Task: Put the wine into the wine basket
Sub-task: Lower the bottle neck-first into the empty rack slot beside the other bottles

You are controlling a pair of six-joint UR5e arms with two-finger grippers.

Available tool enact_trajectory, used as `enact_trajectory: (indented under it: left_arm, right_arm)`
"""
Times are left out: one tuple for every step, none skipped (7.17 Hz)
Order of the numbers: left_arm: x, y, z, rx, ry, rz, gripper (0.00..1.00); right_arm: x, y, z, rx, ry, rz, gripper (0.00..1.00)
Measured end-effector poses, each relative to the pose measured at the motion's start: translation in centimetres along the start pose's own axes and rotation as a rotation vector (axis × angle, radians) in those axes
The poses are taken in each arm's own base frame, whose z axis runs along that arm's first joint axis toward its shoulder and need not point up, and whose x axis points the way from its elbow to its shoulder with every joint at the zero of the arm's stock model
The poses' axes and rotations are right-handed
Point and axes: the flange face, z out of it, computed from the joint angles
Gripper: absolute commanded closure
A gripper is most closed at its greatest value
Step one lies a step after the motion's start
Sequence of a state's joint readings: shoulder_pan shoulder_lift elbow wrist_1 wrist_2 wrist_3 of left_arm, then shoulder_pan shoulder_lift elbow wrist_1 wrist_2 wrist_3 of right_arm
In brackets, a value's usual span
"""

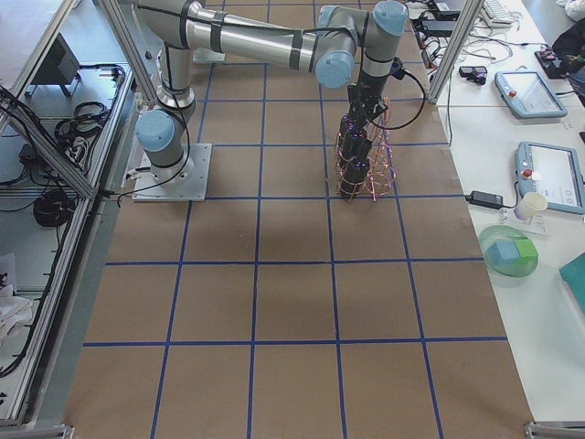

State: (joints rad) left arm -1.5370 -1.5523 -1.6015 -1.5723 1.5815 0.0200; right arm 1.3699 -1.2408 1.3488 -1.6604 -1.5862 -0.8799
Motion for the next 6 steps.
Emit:
enact_trajectory:
  left_arm:
    - [0.0,0.0,0.0,0.0,0.0,0.0,0.0]
    - [0.0,0.0,0.0,0.0,0.0,0.0,0.0]
    - [0.0,0.0,0.0,0.001,0.001,0.0,0.0]
    - [0.0,0.0,-0.1,0.001,0.001,0.0,0.0]
    - [0.0,0.0,-0.1,0.001,0.001,-0.001,0.0]
    - [0.0,0.0,-0.1,0.001,0.001,-0.001,0.0]
  right_arm:
    - [0.1,-0.1,0.4,-0.002,-0.003,0.001,1.0]
    - [0.2,-0.2,0.7,-0.005,-0.006,0.002,1.0]
    - [0.3,-0.2,0.9,-0.007,-0.008,0.004,1.0]
    - [0.3,-0.3,1.3,-0.011,-0.013,0.009,1.0]
    - [0.3,-0.3,1.8,-0.013,-0.015,0.013,0.57]
    - [0.3,-0.3,2.1,-0.01,-0.012,0.018,0.06]
